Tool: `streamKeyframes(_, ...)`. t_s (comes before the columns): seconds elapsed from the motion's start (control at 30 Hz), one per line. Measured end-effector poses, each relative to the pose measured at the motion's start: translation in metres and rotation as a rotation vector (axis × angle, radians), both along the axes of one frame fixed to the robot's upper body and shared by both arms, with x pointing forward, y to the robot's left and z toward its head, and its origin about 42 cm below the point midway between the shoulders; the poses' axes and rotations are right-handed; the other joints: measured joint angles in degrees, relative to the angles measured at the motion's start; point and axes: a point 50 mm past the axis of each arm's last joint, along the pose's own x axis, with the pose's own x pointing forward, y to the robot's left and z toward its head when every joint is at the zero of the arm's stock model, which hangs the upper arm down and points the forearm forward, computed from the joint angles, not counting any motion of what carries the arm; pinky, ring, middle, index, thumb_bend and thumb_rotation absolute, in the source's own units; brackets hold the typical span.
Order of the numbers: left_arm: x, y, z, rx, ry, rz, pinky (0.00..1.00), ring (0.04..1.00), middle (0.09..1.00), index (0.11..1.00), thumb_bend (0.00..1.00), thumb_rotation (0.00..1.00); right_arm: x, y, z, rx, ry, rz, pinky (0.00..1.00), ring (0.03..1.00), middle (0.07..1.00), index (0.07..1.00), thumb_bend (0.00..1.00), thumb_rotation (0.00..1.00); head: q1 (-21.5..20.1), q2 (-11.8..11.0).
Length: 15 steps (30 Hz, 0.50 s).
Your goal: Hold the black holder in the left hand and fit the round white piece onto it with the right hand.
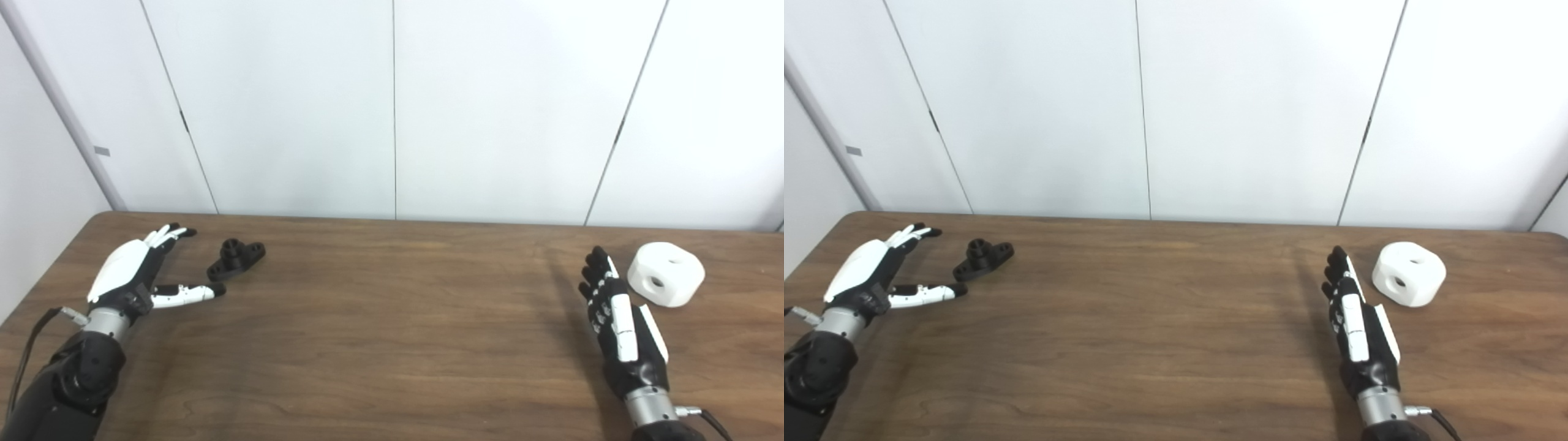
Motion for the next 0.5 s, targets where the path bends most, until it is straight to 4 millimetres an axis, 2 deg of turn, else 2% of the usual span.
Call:
streamKeyframes(0.2,0.0001,0.0005,-0.0041,-0.003,0.017,0.000,1.00,1.000,0.967,0.856,1.00,0.38,0.0006,-0.0032,-0.0003,0.013,0.002,0.005,1.00,1.000,1.000,1.000,0.52,1.00,3.2,-0.7)
streamKeyframes(0.37,0.0022,0.0021,-0.0075,-0.002,0.027,0.007,1.00,0.998,0.950,0.825,1.00,0.39,0.0021,-0.0069,0.0001,0.027,-0.006,0.016,1.00,1.000,1.000,1.000,0.49,1.00,5.2,-0.9)
streamKeyframes(0.5,0.0063,-0.0007,-0.0077,0.000,0.026,0.004,1.00,0.990,0.933,0.789,1.00,0.33,0.0024,-0.0099,0.0005,0.029,-0.010,0.012,1.00,1.000,1.000,1.000,0.50,1.00,6.8,-1.1)
